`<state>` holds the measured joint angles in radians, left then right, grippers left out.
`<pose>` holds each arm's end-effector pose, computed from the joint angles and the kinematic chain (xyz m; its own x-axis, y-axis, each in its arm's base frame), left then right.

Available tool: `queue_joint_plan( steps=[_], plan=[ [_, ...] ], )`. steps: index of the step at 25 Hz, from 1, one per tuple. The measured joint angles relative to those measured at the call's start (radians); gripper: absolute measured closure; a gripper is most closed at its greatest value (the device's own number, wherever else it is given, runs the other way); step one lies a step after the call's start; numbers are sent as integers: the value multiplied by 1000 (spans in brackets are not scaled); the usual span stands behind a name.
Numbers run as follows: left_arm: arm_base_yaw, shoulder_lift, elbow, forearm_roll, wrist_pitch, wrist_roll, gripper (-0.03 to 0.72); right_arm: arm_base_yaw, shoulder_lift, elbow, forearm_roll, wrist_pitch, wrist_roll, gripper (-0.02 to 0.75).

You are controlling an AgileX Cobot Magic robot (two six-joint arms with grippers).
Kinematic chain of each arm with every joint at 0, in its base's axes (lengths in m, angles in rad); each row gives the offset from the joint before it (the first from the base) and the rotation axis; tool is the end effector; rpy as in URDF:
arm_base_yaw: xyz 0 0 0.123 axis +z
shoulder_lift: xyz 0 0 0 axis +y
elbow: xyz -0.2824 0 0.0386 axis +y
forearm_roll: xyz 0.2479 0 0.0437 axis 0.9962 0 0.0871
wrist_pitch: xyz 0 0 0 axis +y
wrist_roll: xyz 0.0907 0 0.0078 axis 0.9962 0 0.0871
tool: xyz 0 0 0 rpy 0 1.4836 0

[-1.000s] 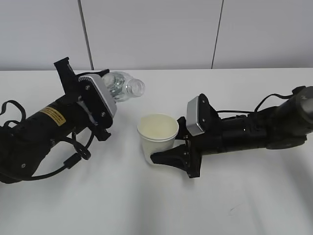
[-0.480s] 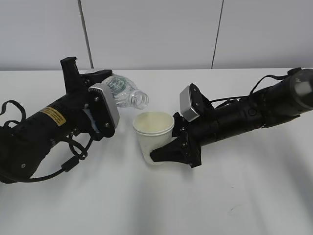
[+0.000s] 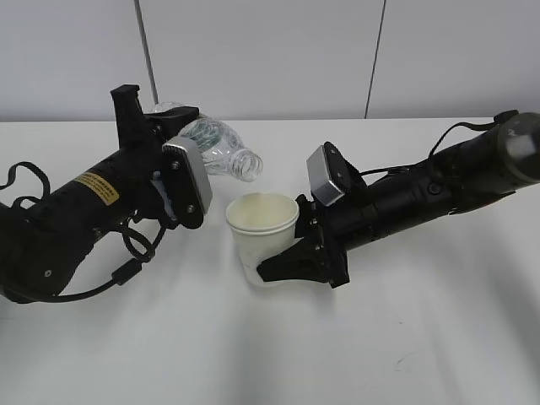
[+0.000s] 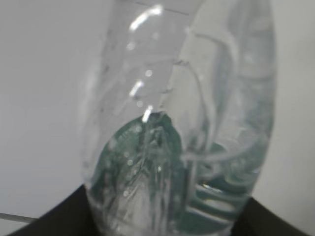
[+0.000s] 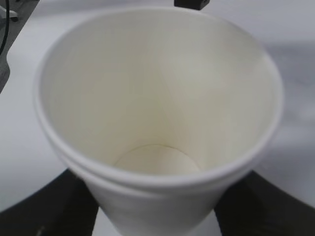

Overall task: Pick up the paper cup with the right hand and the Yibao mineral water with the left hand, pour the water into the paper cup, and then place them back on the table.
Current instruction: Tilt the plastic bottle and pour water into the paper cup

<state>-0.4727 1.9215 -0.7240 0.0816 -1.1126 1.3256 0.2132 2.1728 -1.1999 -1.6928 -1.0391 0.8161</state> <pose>0.3132 -0.1676 0.1600 0.5080 0.8360 -0.2074 0.1069 0.1778 0.9782 0.3640 0.1584 0.1117 -0.0584 -0.4561 -0.8880 -0.9969 0.0740 0.0275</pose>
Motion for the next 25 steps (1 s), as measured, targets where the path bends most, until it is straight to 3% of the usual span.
queue_joint_plan(
  steps=[12,25],
  plan=[
    [0,0,0,-7,0,177,341,8,0,-13,-8,-16,0,265],
    [0,0,0,-8,-1,273,342,8,0,-13,-17,-18,1,265]
  ],
)
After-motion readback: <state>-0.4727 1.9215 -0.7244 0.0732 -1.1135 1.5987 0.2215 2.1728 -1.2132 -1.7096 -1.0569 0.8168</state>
